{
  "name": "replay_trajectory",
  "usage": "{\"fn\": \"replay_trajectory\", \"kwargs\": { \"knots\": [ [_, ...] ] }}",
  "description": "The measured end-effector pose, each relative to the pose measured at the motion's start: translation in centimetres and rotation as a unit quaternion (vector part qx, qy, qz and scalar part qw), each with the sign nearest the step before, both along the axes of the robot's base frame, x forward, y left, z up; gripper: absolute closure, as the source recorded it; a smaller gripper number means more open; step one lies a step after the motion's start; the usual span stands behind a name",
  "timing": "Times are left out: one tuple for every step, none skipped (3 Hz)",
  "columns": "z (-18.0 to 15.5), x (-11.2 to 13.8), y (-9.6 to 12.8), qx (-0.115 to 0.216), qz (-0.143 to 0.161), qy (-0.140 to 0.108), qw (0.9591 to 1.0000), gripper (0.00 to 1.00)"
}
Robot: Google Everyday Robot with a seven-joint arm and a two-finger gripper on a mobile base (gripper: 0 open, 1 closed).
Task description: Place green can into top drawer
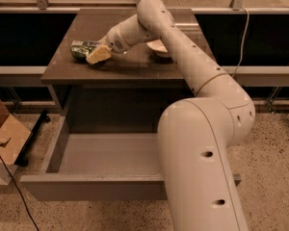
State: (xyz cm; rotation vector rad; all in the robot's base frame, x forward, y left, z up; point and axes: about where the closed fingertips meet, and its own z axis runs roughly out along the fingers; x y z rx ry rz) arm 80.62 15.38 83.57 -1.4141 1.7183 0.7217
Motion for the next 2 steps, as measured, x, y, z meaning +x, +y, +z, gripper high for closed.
{"fn": "replay_trajectory", "kwargs": {
  "knots": [
    [0.3,-0.2,-0.4,0.006,-0.007,0.007,0.9999,0.71],
    [1.8,-1.3,-1.7,0.017,-0.011,-0.004,0.9998,0.96]
  ]
}}
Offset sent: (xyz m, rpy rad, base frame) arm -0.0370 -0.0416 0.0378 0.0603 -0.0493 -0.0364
